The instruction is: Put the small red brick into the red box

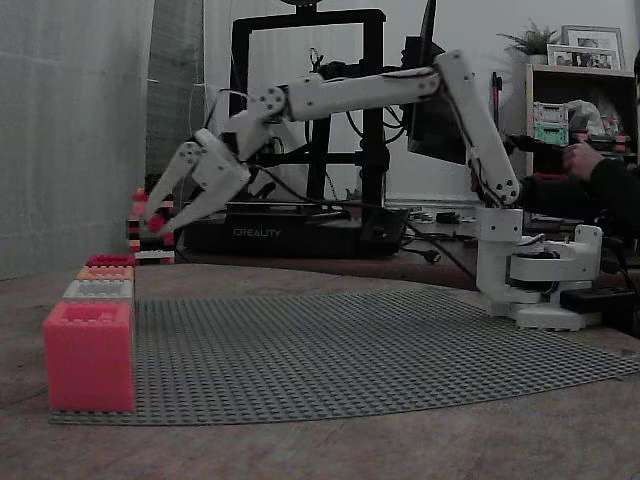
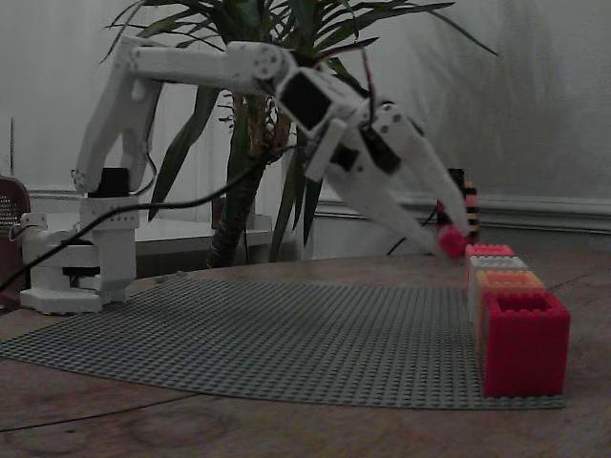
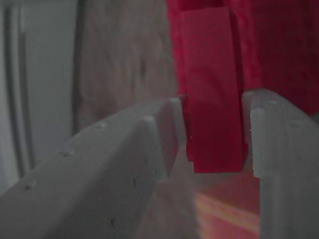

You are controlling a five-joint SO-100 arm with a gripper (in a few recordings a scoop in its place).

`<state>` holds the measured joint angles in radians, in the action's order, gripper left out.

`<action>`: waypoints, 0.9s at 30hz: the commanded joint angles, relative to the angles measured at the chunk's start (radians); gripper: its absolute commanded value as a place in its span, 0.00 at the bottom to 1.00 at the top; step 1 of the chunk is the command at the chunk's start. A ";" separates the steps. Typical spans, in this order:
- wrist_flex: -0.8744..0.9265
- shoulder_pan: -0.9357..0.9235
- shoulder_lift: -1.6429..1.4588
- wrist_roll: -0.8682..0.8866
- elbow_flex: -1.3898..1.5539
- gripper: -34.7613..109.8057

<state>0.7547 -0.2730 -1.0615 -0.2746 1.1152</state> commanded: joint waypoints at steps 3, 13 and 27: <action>0.161 -0.005 0.160 0.080 -0.480 0.24; 0.235 -0.002 0.403 0.069 -0.793 0.24; 0.268 0.017 0.474 0.035 -0.851 0.35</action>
<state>1.0078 -0.2669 -0.5308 -0.2209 0.3482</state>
